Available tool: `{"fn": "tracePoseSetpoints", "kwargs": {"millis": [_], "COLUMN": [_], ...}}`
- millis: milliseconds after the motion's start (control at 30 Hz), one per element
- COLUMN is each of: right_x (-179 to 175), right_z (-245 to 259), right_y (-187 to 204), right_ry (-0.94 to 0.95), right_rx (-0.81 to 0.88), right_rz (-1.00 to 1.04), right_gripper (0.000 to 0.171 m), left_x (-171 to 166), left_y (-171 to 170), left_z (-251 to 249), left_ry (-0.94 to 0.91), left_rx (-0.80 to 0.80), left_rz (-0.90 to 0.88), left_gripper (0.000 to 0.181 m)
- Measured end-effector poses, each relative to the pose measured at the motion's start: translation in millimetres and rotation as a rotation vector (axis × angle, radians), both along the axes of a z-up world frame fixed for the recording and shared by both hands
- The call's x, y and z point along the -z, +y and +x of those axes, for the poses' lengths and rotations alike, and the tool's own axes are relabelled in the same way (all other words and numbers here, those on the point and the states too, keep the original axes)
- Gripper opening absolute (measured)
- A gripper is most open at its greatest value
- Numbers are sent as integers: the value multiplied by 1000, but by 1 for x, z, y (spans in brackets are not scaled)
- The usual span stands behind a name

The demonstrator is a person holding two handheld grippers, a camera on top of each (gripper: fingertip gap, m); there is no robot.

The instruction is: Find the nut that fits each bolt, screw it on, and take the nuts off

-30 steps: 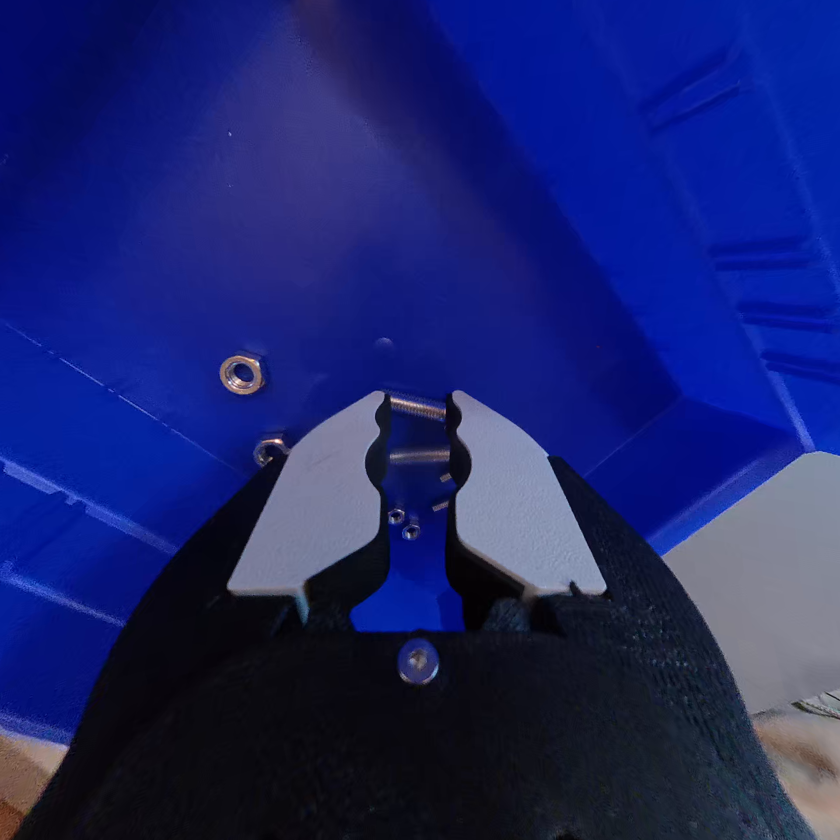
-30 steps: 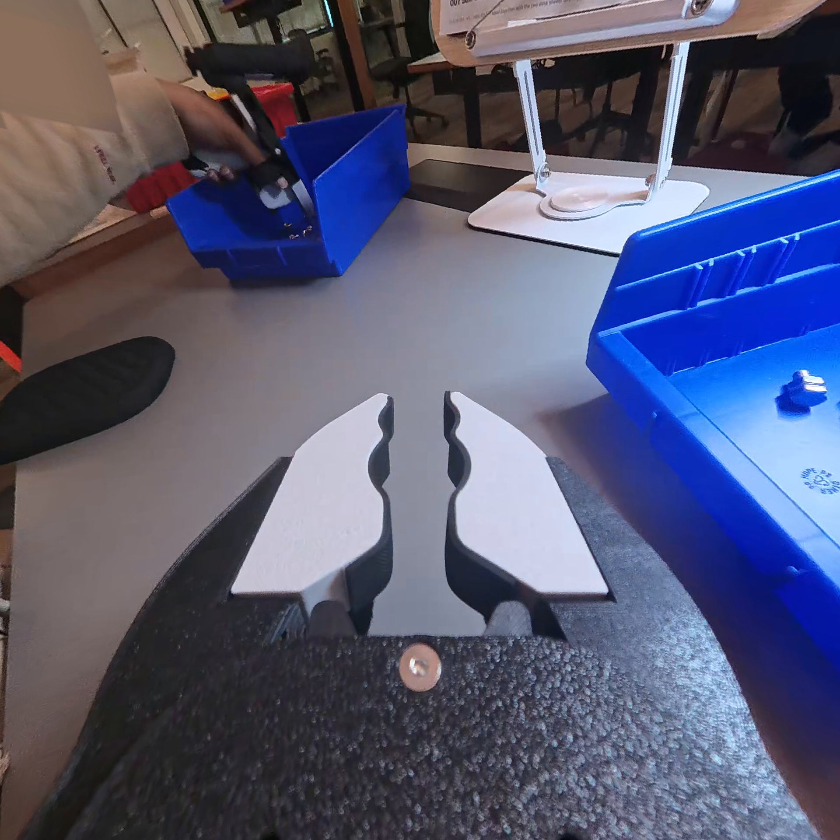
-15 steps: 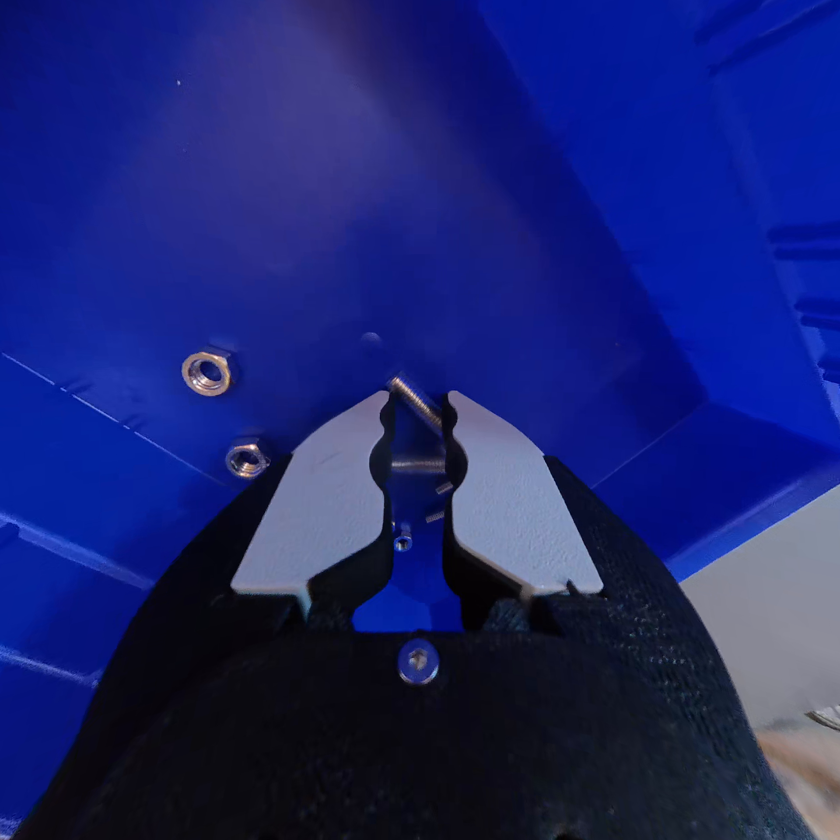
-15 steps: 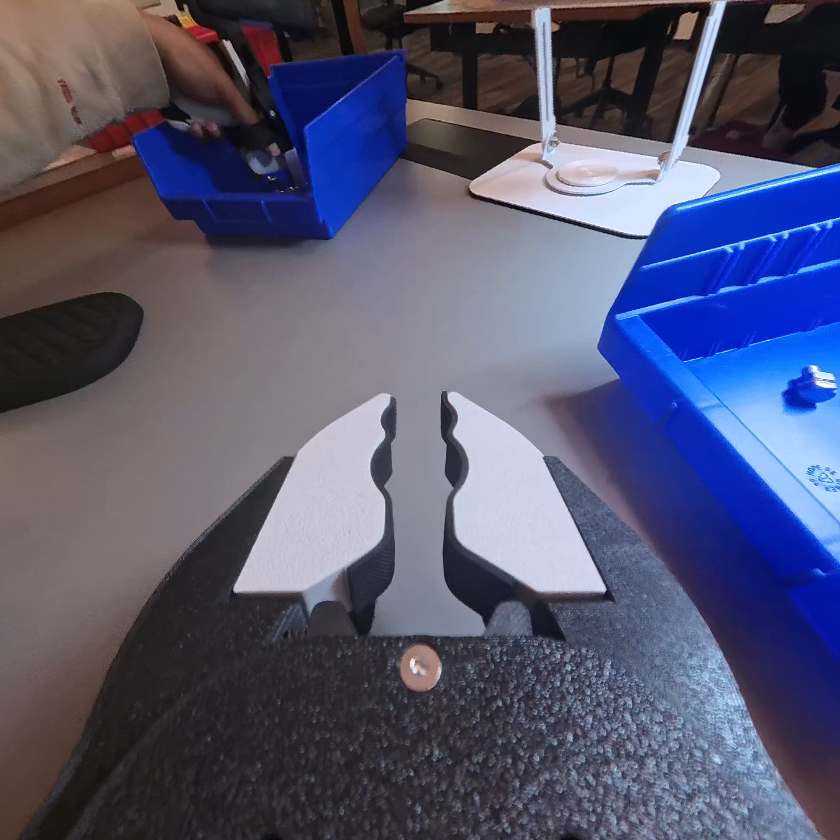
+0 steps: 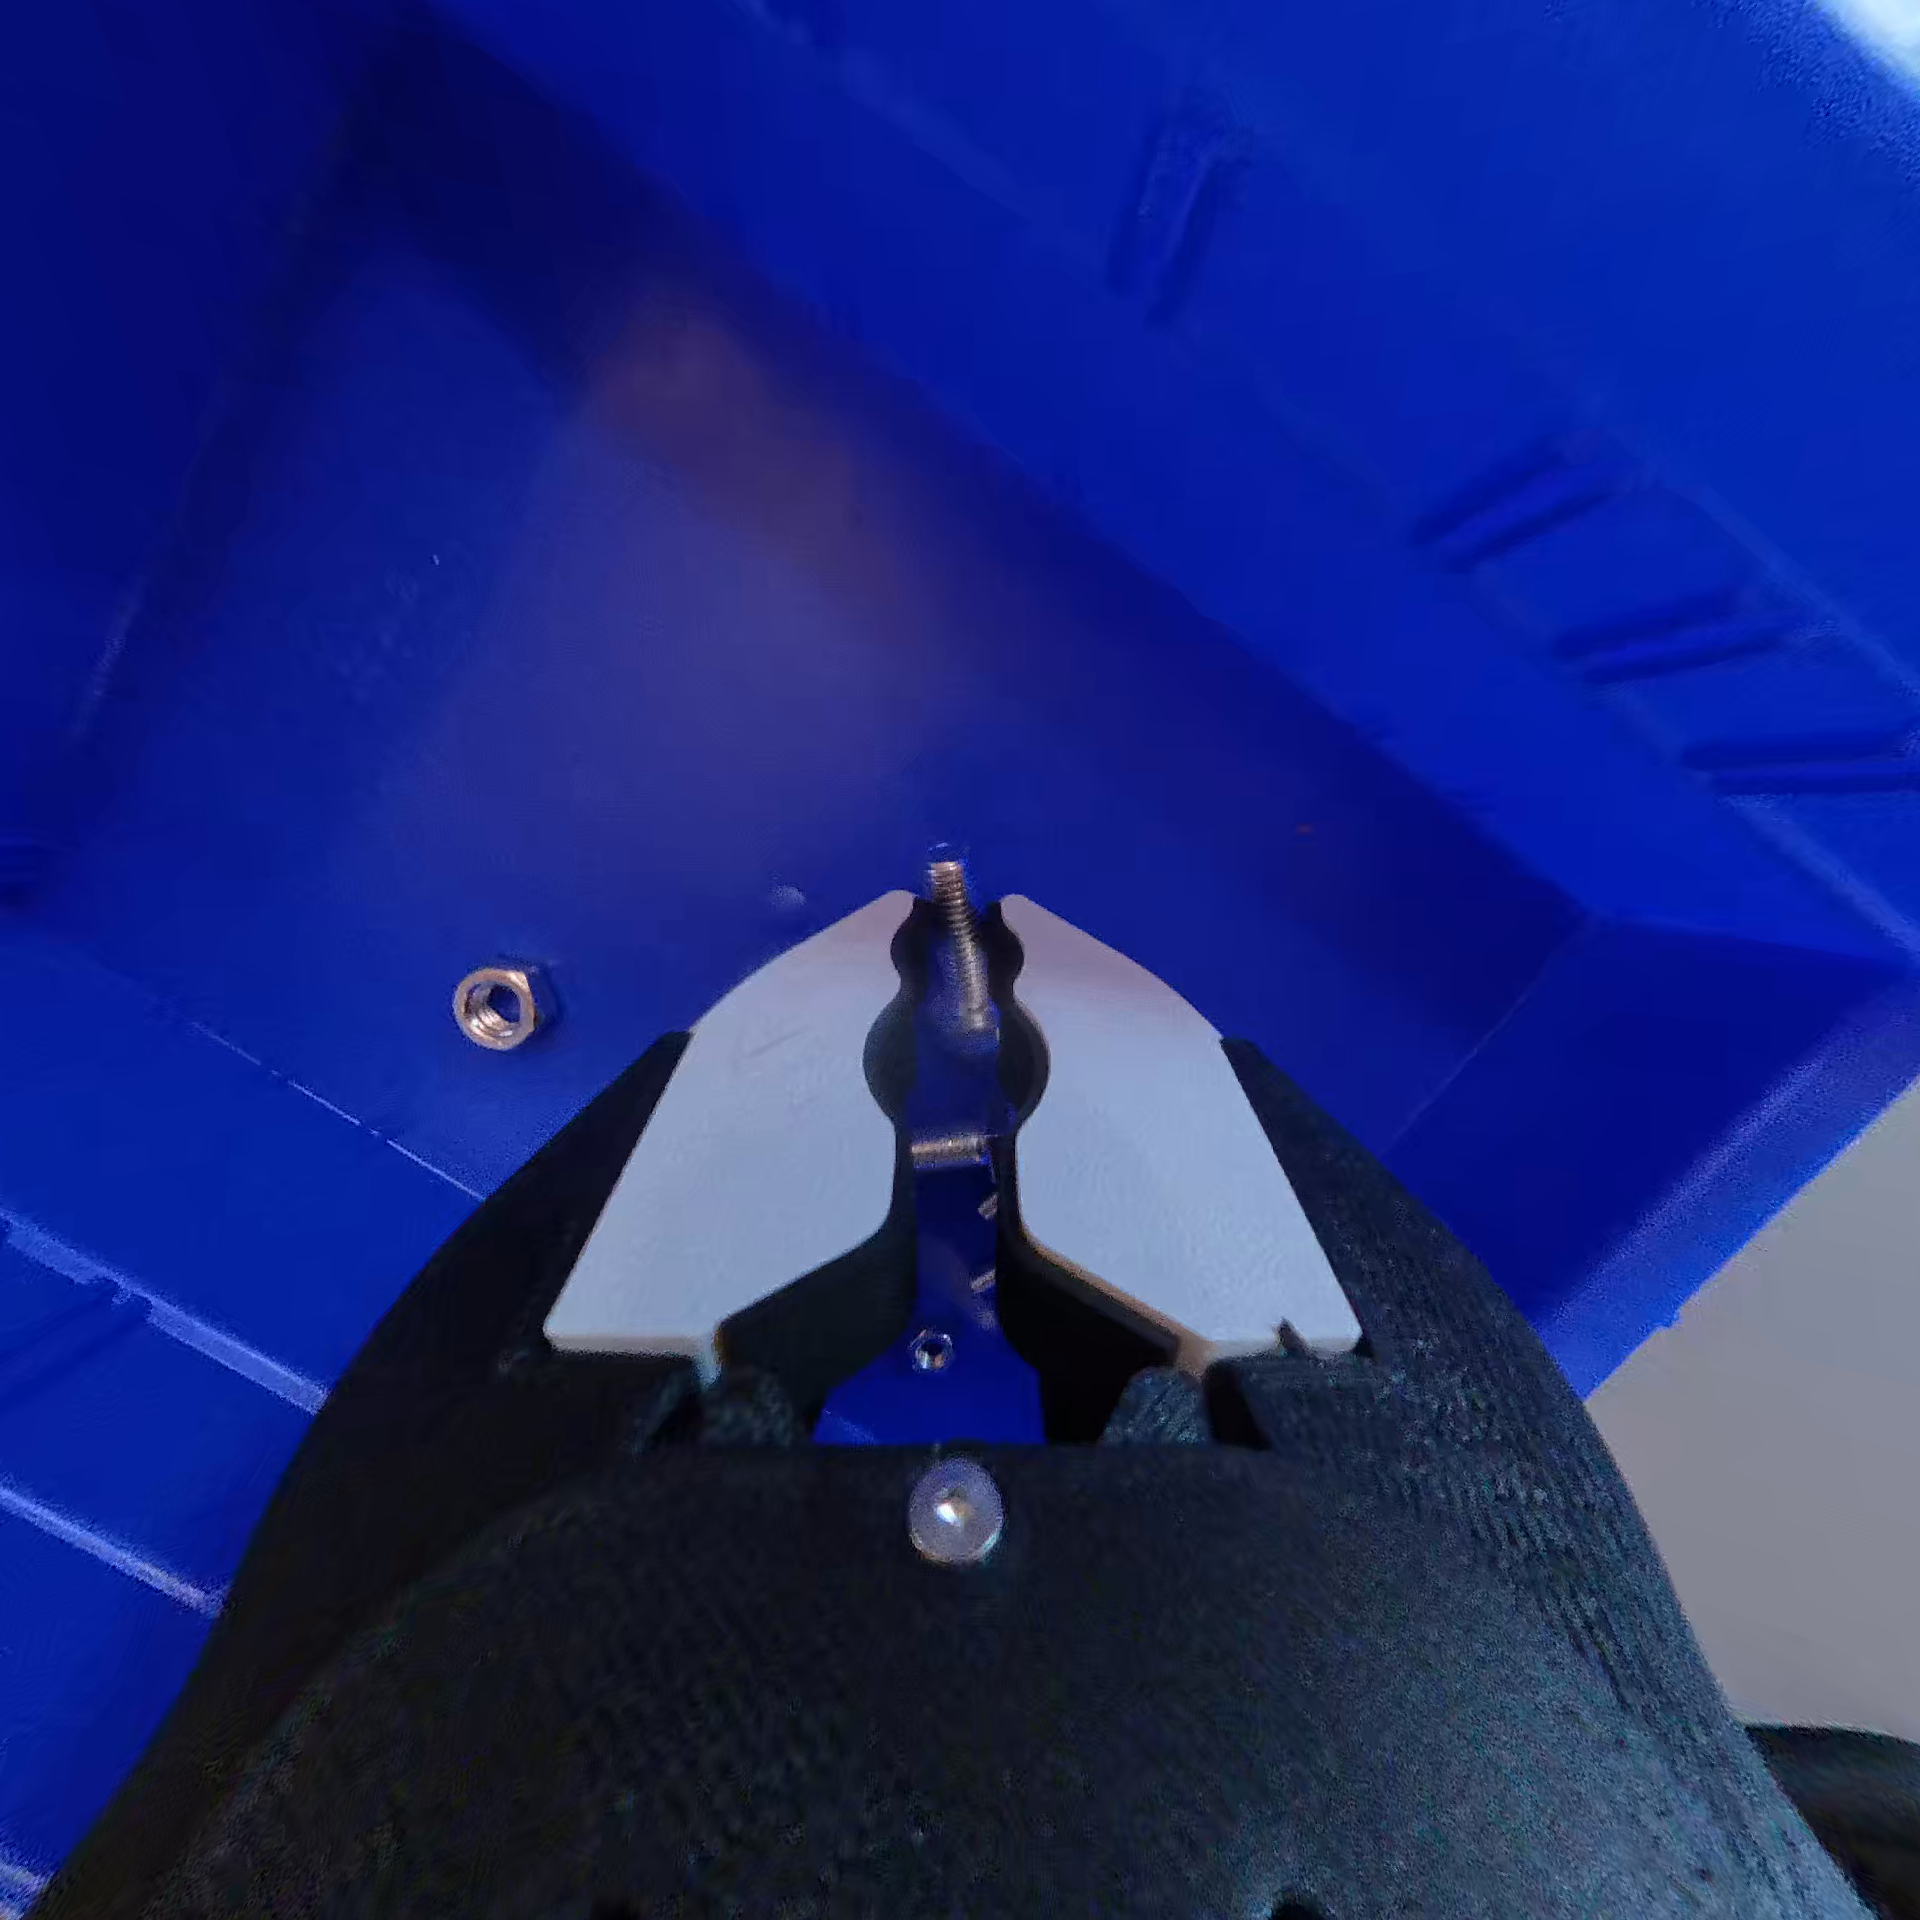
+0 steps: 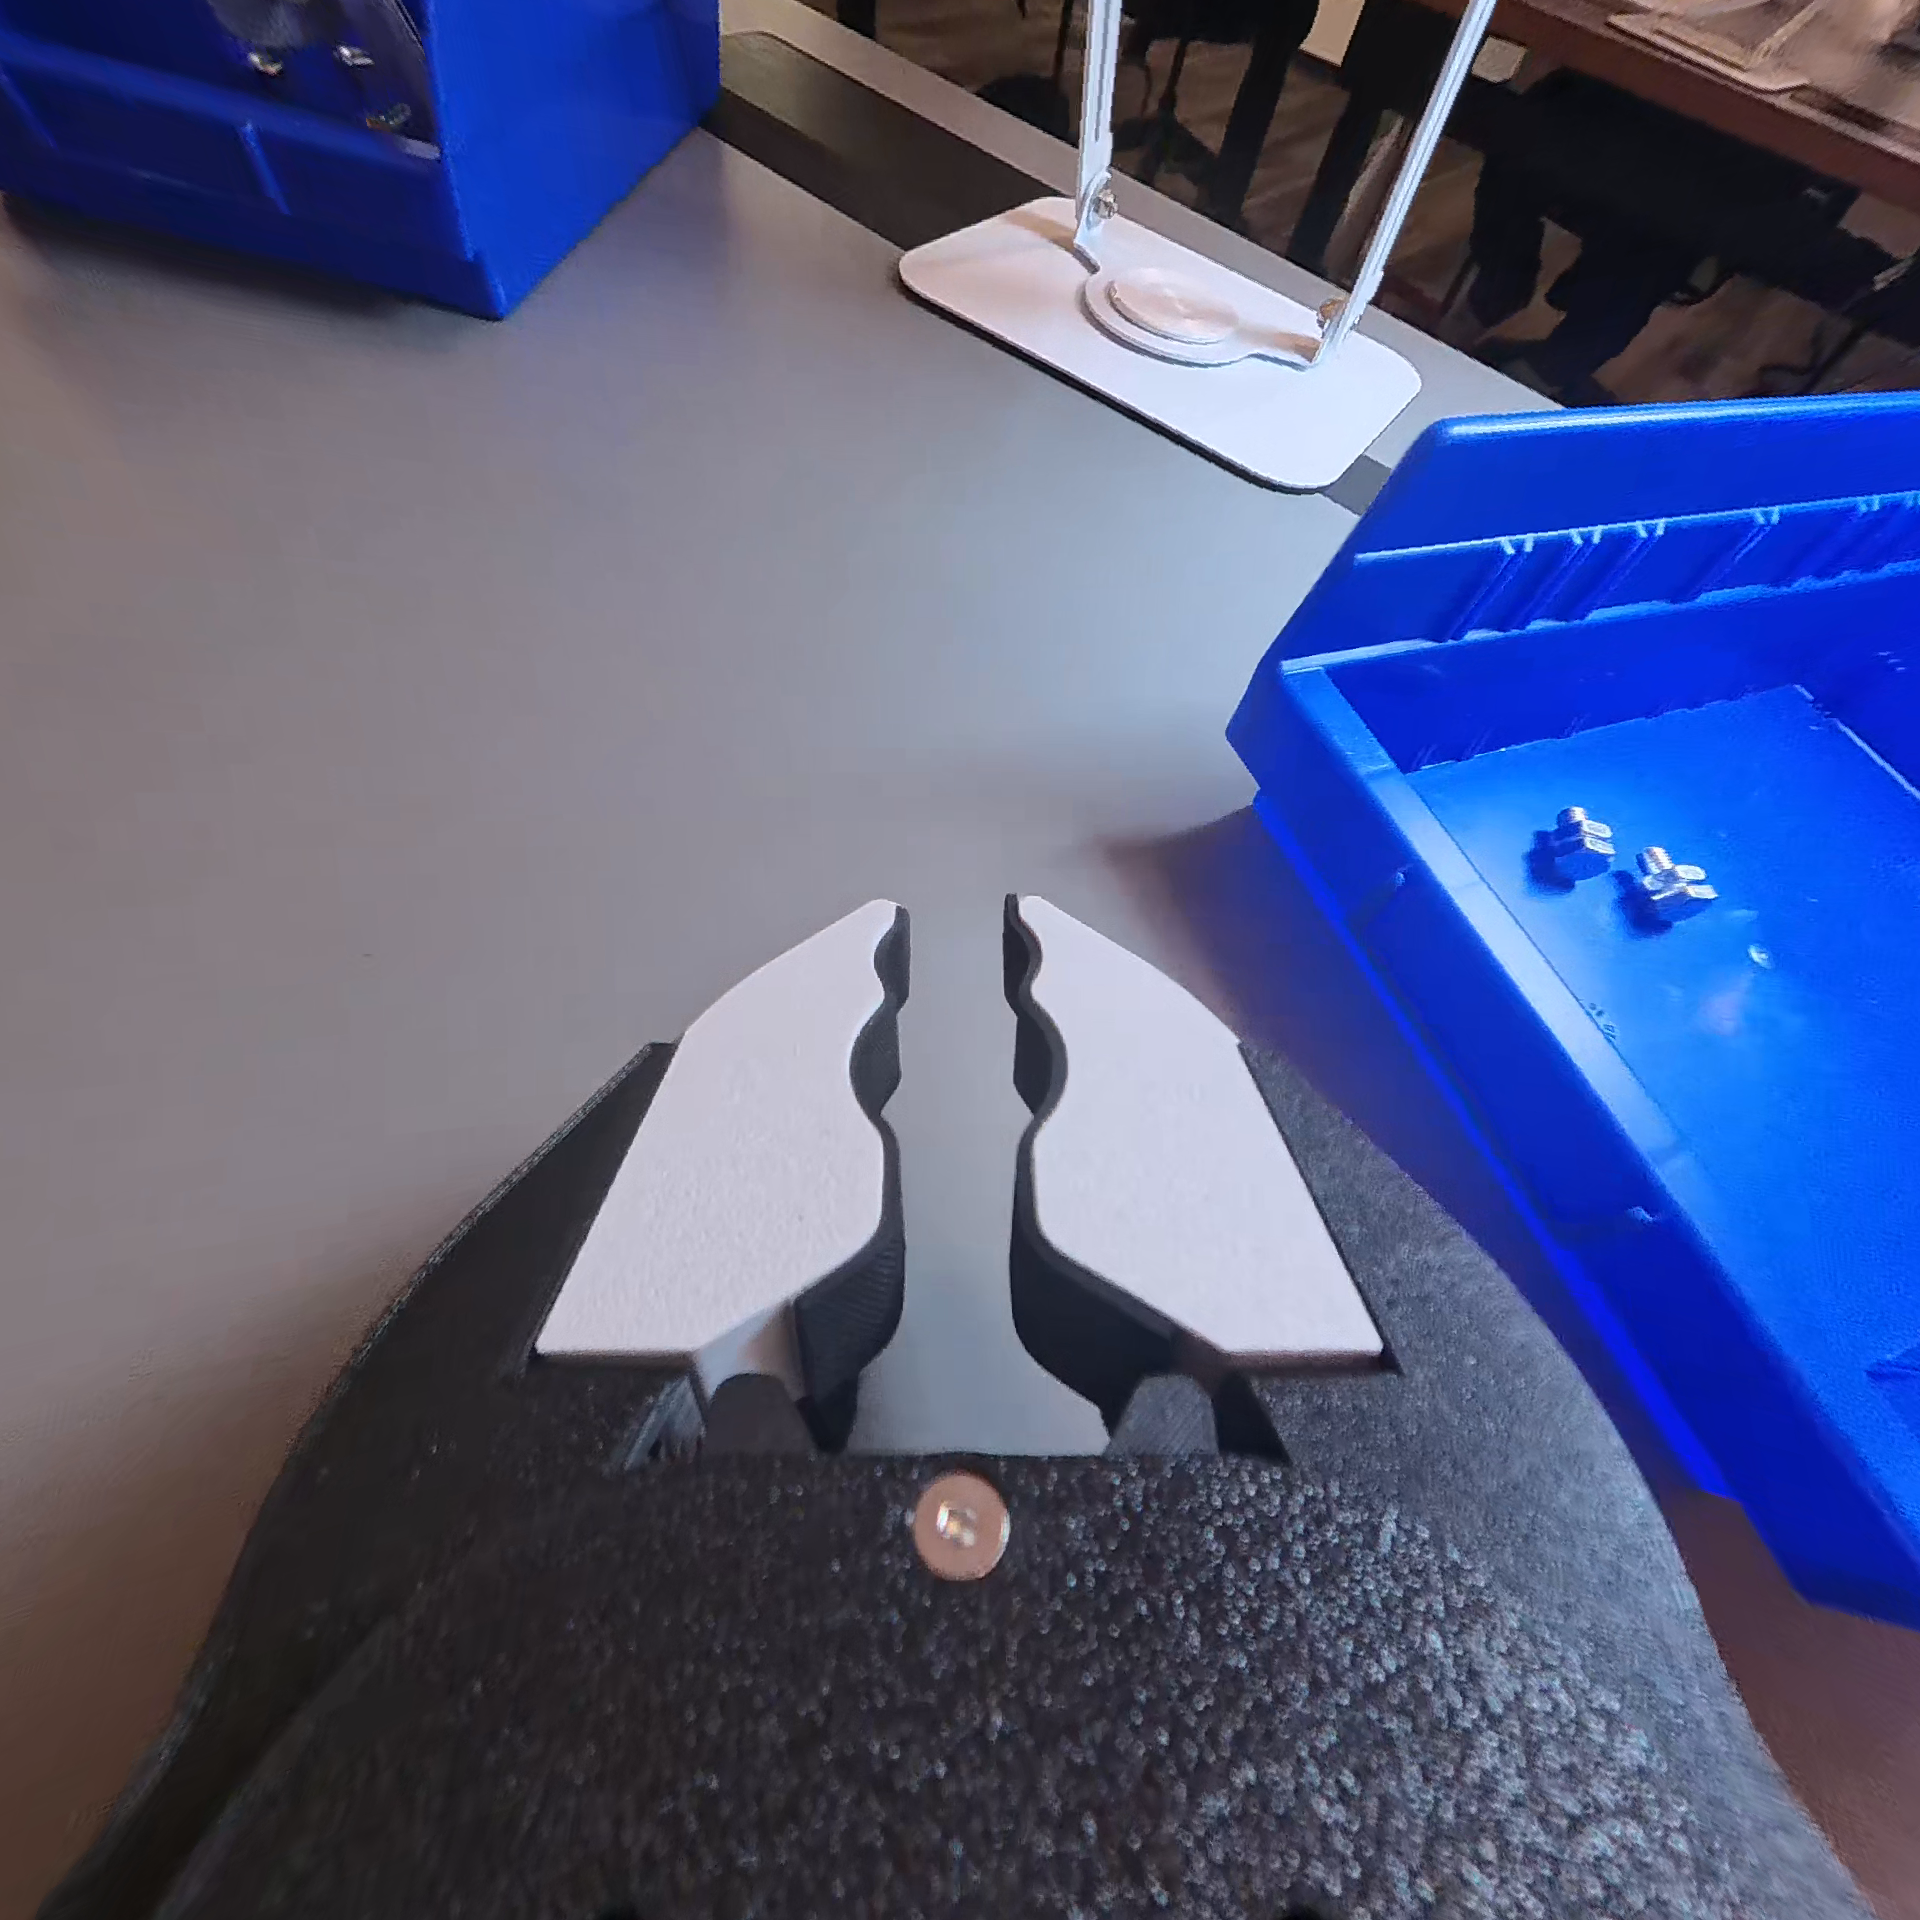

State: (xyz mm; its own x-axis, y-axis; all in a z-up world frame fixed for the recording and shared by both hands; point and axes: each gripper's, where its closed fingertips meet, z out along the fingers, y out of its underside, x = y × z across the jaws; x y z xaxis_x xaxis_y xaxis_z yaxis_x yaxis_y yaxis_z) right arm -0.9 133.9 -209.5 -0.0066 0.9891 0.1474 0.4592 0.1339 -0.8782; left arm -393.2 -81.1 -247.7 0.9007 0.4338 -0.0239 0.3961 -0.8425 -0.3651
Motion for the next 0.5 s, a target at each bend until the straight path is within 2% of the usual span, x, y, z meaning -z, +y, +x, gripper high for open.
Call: {"fn": "tracePoseSetpoints", "kwargs": {"millis": [33,300,400,500], "right_x": [0,1,2,1], "right_z": [0,1,1,-1], "right_y": [1,2,1,-4], "right_ry": [0,-3,-5,12], "right_rx": [3,6,3,-24], "right_rz": [8,12,20,11], "right_gripper": [17,17,17,18], "left_x": [-4,-67,-106,-142], "left_y": [3,31,45,60], "left_z": [0,13,34,76], "left_ry": [14,175,245,283], "left_rx": [7,79,137,230], "left_rz": [23,299,465,638], "left_gripper": [12,11,11,10]}}
